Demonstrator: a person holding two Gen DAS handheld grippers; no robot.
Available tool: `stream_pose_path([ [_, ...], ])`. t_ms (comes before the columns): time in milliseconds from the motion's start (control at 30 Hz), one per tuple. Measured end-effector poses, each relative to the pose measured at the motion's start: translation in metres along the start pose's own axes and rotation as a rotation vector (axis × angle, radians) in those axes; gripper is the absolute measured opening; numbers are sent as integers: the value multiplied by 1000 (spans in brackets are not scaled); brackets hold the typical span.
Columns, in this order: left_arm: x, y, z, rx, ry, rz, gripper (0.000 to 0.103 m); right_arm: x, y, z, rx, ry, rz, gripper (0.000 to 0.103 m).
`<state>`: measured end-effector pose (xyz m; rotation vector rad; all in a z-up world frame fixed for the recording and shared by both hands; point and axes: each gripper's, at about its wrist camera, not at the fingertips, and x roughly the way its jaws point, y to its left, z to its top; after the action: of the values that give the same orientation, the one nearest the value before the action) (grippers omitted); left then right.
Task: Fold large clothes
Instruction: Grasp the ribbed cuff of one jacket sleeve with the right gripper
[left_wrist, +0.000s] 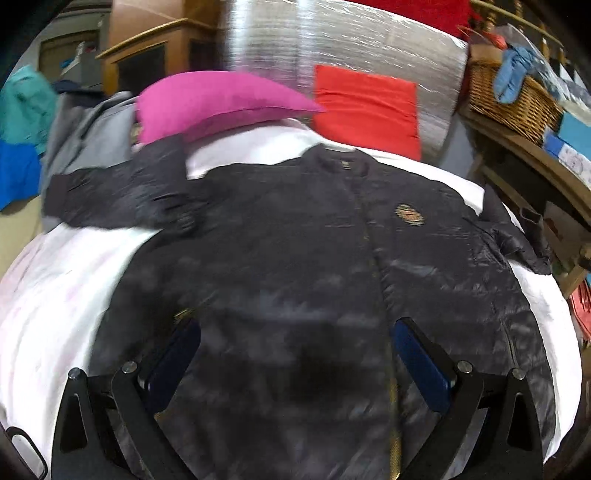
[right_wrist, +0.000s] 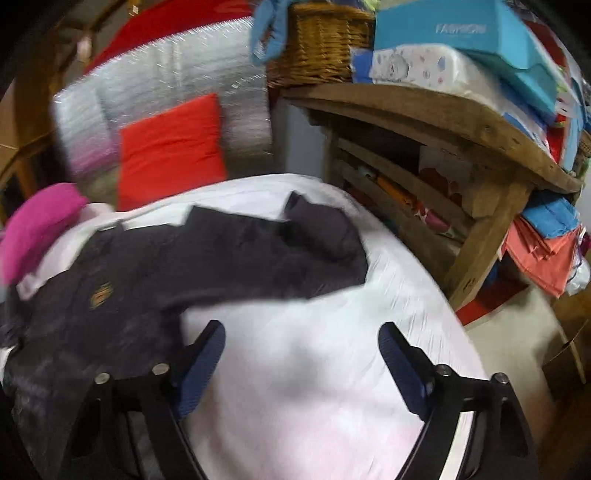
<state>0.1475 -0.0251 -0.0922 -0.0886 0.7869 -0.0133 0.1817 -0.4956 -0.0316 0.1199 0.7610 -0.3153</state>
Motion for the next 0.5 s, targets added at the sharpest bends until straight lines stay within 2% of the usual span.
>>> stream_pose_path([
  [167,28,-14,-1,22,-8,-54,103,80,-1,35,-108,54,-152,67],
  [333,42,-10,-8,-3,19,-91,103,136,15,56,-245,63,-239,67],
  [433,47,-9,-6,-12,33,-101,103,164,17,69,-263,69,-297,67],
  [467,50,-9,-6,-12,42,-103,103,175,15,73,-252,95,-316,61],
  [500,51,-9,-6,-13,50,-109,103,182,13,76,-242,115,-316,39],
])
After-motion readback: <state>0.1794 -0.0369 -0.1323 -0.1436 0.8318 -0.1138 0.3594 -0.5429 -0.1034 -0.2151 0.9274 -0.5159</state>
